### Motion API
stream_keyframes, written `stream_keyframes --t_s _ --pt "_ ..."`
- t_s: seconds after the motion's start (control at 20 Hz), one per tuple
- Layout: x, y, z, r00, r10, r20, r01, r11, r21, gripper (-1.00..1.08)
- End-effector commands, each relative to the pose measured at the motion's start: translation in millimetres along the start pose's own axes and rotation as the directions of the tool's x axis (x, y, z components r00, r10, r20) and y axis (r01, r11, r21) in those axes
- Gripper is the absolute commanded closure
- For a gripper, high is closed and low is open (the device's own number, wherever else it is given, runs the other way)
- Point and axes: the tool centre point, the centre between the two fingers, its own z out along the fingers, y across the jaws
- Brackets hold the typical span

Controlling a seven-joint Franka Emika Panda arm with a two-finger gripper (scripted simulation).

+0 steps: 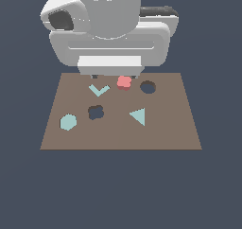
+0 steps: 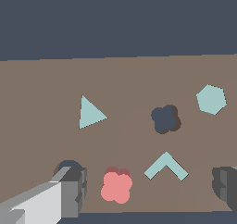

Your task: Insert a designated object into the corresponding slot on a board.

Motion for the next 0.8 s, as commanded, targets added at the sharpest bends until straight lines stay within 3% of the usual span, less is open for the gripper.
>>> stream_keyframes --t_s 0.0,0.4,0.75 --pt "0.0 0.0 0.0 1.0 0.0 0.0 0.0 1.0 0.0 -0.92" --pt "-10.6 -1.4 13.3 1.0 0.021 0.002 -0.021 1.0 -0.002 -0.92" --pt "-38.6 -6.1 48.9 0.997 0.077 0.009 -0.077 0.997 -0.007 -0.92"
